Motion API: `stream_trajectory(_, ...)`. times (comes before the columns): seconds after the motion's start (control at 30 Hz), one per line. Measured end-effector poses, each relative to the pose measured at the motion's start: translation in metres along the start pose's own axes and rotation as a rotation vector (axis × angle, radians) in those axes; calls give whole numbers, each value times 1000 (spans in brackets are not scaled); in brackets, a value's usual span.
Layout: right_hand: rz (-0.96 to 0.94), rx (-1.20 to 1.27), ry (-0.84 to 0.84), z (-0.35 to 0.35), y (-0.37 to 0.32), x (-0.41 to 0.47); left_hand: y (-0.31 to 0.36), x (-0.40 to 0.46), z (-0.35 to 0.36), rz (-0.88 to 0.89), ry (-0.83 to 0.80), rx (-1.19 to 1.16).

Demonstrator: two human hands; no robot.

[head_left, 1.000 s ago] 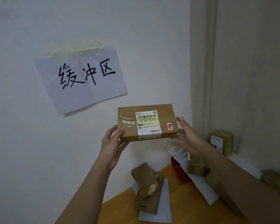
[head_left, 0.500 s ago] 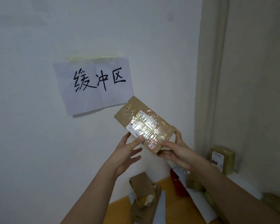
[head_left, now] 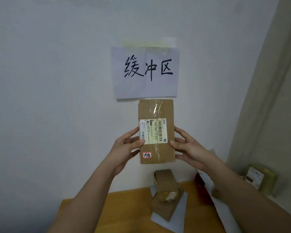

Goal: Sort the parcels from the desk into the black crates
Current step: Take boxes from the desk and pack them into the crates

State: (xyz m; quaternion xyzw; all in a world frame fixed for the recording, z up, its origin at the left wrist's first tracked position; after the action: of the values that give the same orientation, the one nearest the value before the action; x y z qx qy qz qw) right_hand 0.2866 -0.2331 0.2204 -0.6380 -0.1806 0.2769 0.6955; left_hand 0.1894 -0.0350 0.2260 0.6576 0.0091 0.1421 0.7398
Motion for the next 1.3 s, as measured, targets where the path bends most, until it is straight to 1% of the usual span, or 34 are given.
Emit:
stream_trajectory(0.2,62,38,-62,47,37,16,-19,-26,-51,-47,88,32)
stream_trajectory(0.4,149,32,-114,76,81,29,-47,-56,-90,-107,171,107)
stream_trajectory(0.53,205,46,-162,89,106,30,-59,-77,-102,-161,215,149)
stream_trajectory(0.77,259,91,-240,100,127,34,-72,-96,-111,-240,315,167)
stream_trajectory(0.87,311,113,-275,99,154,34,-93,-109,-113,-290,365,176)
stream_trajectory(0.97,405,131,-320,110,188,28,-114,-138,-115,-355,414,158)
stream_trajectory(1.1,497,140,-389,155,220,14,-119,-193,-136,-408,517,131)
stream_trajectory(1.3,500,60,-538,261,225,-13,-87,-282,-197,-378,698,96)
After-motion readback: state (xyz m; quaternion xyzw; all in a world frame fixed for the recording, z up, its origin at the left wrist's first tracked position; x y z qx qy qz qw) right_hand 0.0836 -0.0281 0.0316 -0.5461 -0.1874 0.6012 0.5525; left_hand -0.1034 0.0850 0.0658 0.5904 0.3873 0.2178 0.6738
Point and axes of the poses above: each hand's wrist, its own x-axis towards the middle knuckle, its own z-axis out of the palm, y = z × x, the point moved 5 cm from there along x, towards the middle knuckle, and after that the axes turned 7 degrees about z, right-handed, at the moved point
